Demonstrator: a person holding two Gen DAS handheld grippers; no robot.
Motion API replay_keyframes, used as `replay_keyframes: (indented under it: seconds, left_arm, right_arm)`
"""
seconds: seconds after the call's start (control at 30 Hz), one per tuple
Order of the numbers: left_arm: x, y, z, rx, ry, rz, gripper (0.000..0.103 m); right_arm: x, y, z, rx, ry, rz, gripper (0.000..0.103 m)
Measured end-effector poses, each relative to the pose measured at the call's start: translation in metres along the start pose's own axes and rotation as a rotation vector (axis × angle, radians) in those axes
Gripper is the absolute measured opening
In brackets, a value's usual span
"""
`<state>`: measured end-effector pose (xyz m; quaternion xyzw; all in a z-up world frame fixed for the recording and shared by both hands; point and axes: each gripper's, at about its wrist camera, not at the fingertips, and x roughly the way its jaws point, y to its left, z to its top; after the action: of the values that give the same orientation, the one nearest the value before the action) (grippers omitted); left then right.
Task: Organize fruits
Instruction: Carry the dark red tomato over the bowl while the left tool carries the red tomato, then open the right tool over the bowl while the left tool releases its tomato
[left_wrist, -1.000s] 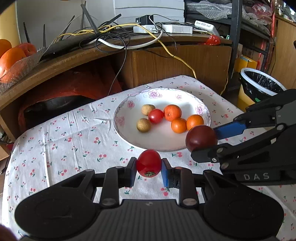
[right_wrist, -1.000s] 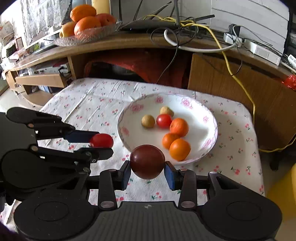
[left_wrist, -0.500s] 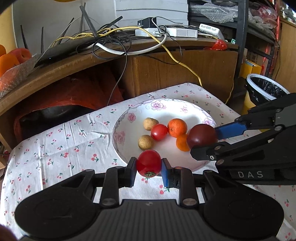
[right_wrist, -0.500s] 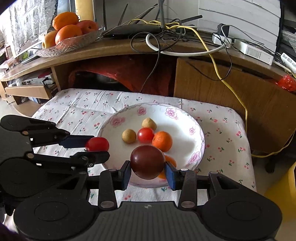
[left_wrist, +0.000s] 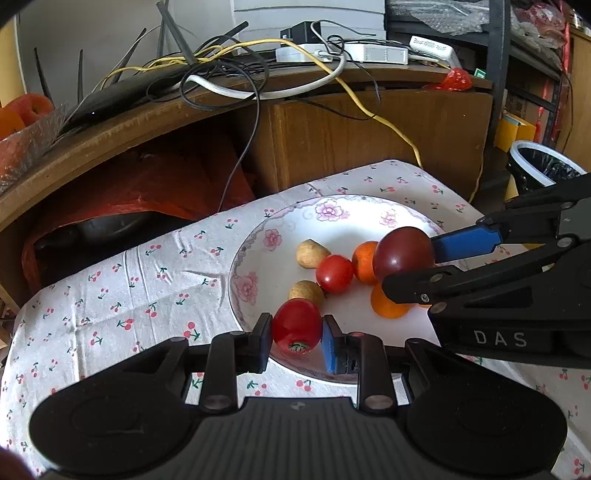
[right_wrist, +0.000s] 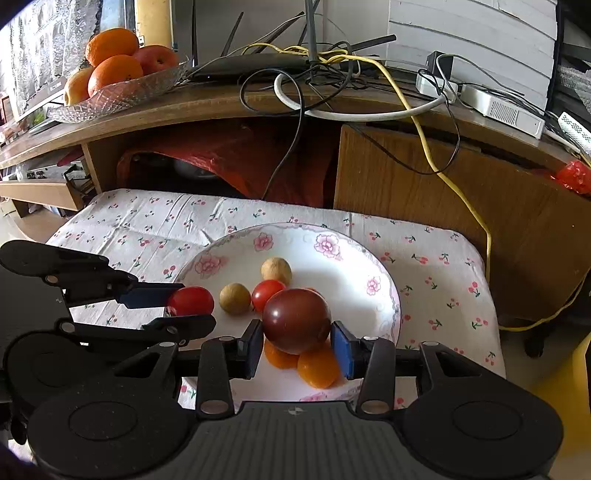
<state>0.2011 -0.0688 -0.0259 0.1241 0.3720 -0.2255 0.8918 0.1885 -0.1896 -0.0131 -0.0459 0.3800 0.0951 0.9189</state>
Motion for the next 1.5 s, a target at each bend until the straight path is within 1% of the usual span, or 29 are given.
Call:
replay_keyframes:
  seconds: [0.2,0.3,0.43,0.53,0.63,0.8,1.13,1.2,1.27,1.33,1.5]
  left_arm:
    - [0.005,0.001,0.003,-0.004,0.003,0.005,0.037]
    - [0.006,0.000,0.002,-0.007,0.007,0.004,0.037]
    - [0.004,-0.003,0.003,0.003,0.010,0.000,0.041]
    - [0.002,-0.007,0.004,0.014,0.007,0.001,0.044]
    - [0.000,-0.008,0.005,0.019,0.005,0.009,0.045]
    - [-0.007,-0.005,0.003,0.002,0.002,0.021,0.046]
    - [-0.030,0.009,-0.002,-0.068,-0.011,0.056,0.047]
    - [-0.034,0.010,-0.005,-0.079,-0.012,0.061,0.051]
    - [-0.039,0.010,-0.008,-0.090,-0.015,0.062,0.057]
    - [-0.044,0.010,-0.011,-0.104,-0.017,0.063,0.059]
    - [-0.054,0.009,-0.018,-0.131,-0.018,0.067,0.061]
  right_arm:
    - [0.002,-0.003,0.002,0.003,-0.006,-0.006,0.038]
    - [0.001,-0.004,0.002,0.005,-0.006,-0.010,0.041]
    - [-0.001,-0.005,0.002,0.012,-0.009,-0.011,0.046]
    - [-0.003,-0.005,0.000,0.009,-0.012,-0.013,0.047]
    - [-0.006,-0.006,0.000,0.009,-0.016,-0.017,0.047]
    - [-0.010,-0.008,-0.001,0.013,-0.019,-0.024,0.048]
    - [-0.021,-0.002,-0.004,0.011,-0.025,-0.029,0.048]
    - [-0.025,0.001,-0.005,0.009,-0.030,-0.030,0.048]
    - [-0.029,0.003,-0.006,0.009,-0.033,-0.029,0.048]
    - [-0.033,0.005,-0.007,0.010,-0.032,-0.029,0.049]
    - [-0.040,0.010,-0.011,0.002,-0.035,-0.042,0.049]
